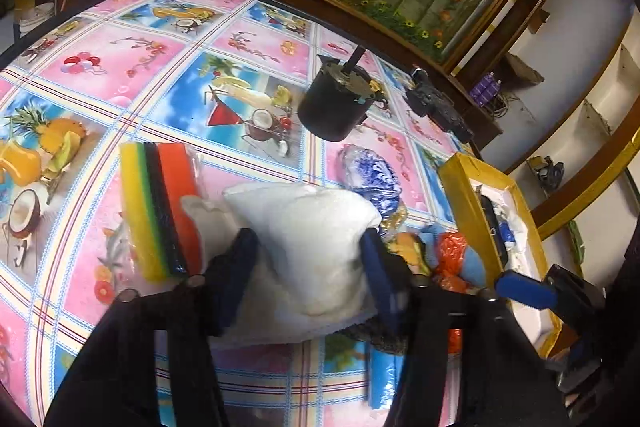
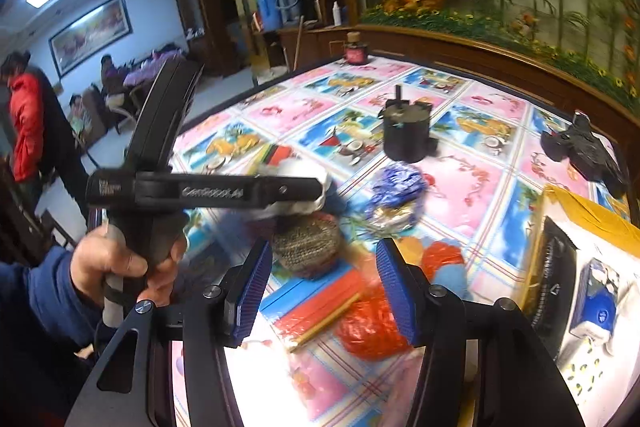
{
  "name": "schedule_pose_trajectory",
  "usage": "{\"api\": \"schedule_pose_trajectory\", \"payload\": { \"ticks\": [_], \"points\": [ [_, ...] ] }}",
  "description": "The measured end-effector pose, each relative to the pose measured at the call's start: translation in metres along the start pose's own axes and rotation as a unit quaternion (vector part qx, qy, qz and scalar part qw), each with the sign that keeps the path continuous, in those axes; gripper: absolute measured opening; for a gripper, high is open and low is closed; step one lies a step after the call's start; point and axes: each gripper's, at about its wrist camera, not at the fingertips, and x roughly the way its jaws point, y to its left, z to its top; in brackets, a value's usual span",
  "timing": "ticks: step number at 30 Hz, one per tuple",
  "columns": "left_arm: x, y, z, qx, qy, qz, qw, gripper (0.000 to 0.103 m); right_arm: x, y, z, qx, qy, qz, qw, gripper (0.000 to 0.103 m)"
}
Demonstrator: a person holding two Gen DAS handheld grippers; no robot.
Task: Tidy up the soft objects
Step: 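Return both tools to the table and grasp the white towel with left gripper, then lift the white towel with left gripper while right gripper grasps the knit beanie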
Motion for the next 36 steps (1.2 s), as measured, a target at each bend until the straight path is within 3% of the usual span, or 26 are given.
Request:
{"api": "schedule_pose_trajectory", "payload": {
  "ticks": [4, 11, 14, 21, 25, 32, 36],
  "points": [
    [-0.002, -0.004, -0.001, 0.012, -0.007, 0.007, 0.9999, 0.042, 0.019, 0.015, 0.001, -0.027, 0.026, -0.024, 0.999, 0.055],
    [-0.004, -0.003, -0.001, 0.012, -0.011, 0.012, 0.9998, 0.041, 0.069, 0.039, 0.021, -0.037, 0.042, -0.058, 0.997, 0.055],
    [-0.006, -0.001, -0.001, 0.009, -0.014, 0.014, 0.9998, 0.041, 0.087, 0.049, 0.018, -0.040, 0.049, -0.082, 0.995, 0.047],
    [-0.013, -0.010, -0.003, 0.042, -0.039, 0.047, 0.9973, 0.031, 0.073, 0.049, 0.017, -0.017, 0.021, -0.080, 0.996, 0.044],
    [-0.011, -0.011, -0.003, 0.046, -0.038, 0.053, 0.9968, 0.031, 0.070, 0.043, 0.015, 0.001, 0.005, -0.091, 0.996, 0.044],
    [-0.003, -0.021, -0.008, 0.078, -0.027, 0.075, 0.9938, 0.031, 0.078, 0.037, 0.011, 0.009, 0.017, -0.089, 0.996, 0.045],
    [-0.001, -0.023, -0.010, 0.086, -0.023, 0.080, 0.9928, 0.031, 0.077, 0.029, 0.012, 0.020, 0.019, -0.085, 0.996, 0.050]
  ]
}}
